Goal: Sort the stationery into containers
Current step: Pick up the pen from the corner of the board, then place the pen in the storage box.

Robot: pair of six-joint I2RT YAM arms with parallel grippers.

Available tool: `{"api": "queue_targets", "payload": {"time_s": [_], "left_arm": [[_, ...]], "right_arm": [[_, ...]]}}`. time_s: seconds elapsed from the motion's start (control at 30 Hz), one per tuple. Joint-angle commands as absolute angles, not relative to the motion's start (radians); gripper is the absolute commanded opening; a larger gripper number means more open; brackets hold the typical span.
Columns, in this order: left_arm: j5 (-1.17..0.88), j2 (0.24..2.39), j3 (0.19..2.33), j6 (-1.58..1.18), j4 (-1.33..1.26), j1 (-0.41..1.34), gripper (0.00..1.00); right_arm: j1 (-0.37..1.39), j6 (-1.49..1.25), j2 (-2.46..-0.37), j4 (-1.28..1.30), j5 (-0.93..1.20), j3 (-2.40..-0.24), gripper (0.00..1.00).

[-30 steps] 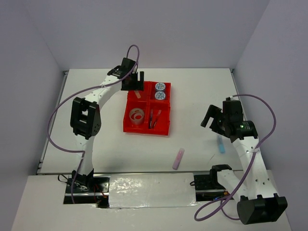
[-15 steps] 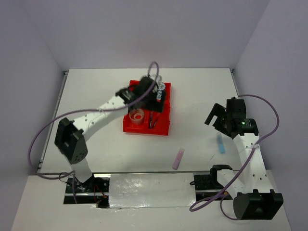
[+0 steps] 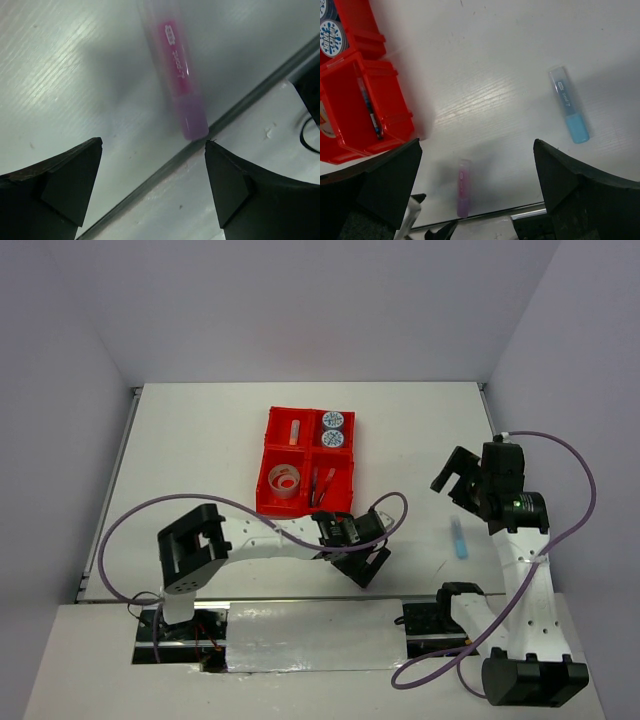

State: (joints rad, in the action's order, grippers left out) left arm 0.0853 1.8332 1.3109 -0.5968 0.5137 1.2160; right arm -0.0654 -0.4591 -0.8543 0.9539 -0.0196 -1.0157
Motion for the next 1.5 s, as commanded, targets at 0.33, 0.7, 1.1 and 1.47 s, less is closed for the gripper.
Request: {"api": "queue_targets", "payload": {"time_s": [0.33,0.7,1.1,1.47], "left_arm": [[0.087,2.034,1.494,-0.640,0.471,1.230,0.87],[0.121,2.059,1.421,-0.677,0.509,1.218,0.00],[0.198,1.644,1.512,-0.520,0.641,0.938,0.00],[0.189,1.827,1.879,-0.316,0.733,0.525,0.00]], "right_arm": [[-0.069,-0.437,-0.839,0.919,0.055,-1.040,1.00],[-0.069,-0.448,-0.856,0.919,0.032,-1.107,1.00],[-0.069,-0.457,-0.882,0.899,0.034,-1.161,1.00],[-0.069,-0.448,-0.899,0.835,0.116,-1.111,1.00]]}}
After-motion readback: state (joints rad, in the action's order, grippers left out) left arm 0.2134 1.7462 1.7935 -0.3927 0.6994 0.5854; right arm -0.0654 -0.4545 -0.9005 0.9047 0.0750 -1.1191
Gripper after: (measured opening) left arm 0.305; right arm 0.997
